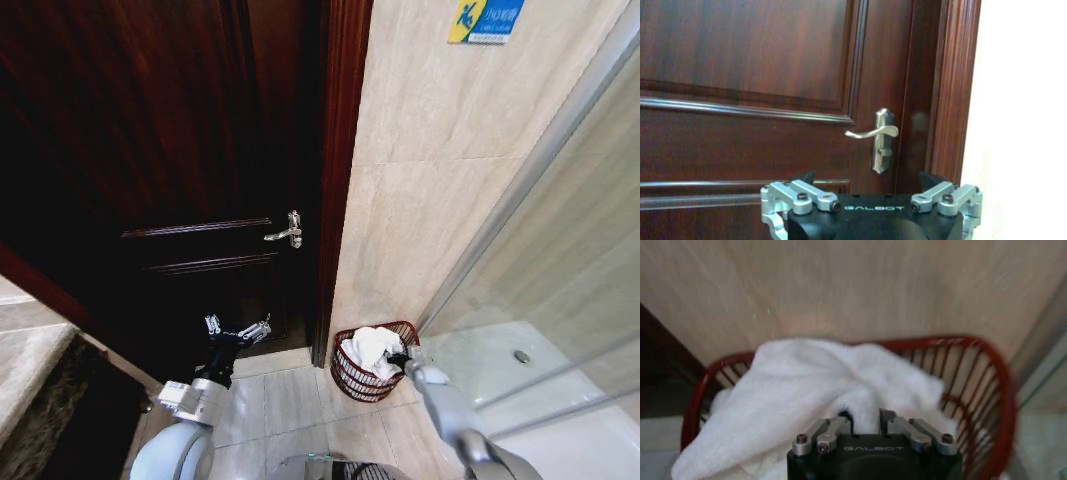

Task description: Discard the used towel into the hamper.

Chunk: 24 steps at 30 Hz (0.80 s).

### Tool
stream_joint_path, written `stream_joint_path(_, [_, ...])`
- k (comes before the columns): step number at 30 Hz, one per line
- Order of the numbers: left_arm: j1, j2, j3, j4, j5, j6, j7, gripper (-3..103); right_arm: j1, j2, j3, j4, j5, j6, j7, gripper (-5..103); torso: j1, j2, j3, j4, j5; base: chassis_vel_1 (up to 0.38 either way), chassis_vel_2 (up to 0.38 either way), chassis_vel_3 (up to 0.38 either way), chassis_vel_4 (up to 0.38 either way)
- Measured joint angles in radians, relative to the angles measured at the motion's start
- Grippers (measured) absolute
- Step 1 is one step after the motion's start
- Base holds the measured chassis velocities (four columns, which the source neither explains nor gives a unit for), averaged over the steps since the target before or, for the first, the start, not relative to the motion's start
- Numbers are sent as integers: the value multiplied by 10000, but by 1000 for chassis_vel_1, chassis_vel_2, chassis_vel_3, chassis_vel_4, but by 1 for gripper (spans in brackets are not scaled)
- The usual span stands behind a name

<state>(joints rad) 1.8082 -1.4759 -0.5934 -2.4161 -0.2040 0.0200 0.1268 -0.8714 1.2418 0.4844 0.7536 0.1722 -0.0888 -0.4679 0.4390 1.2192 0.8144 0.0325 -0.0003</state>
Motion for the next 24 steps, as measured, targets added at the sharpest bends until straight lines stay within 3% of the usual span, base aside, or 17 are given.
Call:
stream_joint_path(1, [0, 0, 0, 0, 0, 0, 0, 100, -304, -154, -11, 524, 267, -124, -18, 32, 0, 0, 0, -1, 1, 0, 0, 0, 0])
stream_joint_path(3, [0, 0, 0, 0, 0, 0, -1, 100, -573, -286, -14, 1002, 508, -216, -35, 32, -1, 0, 0, -1, 5, 0, 0, 0, 0])
stream_joint_path(7, [0, 0, 0, -1, 0, 0, 0, 100, -1823, -780, 85, 3627, 1440, -437, -165, 54, -2, 0, -1, -3, 3, 0, 0, 0, 0])
stream_joint_path(10, [0, -1, 0, 0, 0, 0, -1, 100, -2137, -834, 111, 4469, 1523, -604, -270, 59, -2, 1, -2, -1, 1, 0, 0, 0, 0])
stream_joint_path(11, [0, 0, -1, 0, 0, 0, -1, 100, -2258, -816, 49, 4863, 1530, -738, -302, 70, -2, 2, -2, -1, -1, 0, 0, 0, 0])
stream_joint_path(13, [0, 0, 0, 0, 0, 0, -1, 100, -2253, -767, 11, 4910, 1459, -768, -307, 70, -2, 2, -2, -2, 0, 0, 0, 0, 0])
stream_joint_path(16, [0, 0, -1, 0, 0, 0, -1, 100, -2002, -409, -195, 4559, 1129, -776, -254, 86, -1, 1, -1, 0, 5, 0, 0, 0, 0])
stream_joint_path(20, [0, -1, 0, 0, 0, 0, -1, 100, -1435, -103, -668, 3367, 1234, -617, -102, 99, -1, 1, -1, 1, 4, 0, 0, 0, 0])
stream_joint_path(24, [0, -1, 0, 0, 0, 0, -1, 100, -623, 211, -956, 1595, 1167, -378, -328, 100, -1, 1, 0, 0, 4, 0, 0, 0, 0])
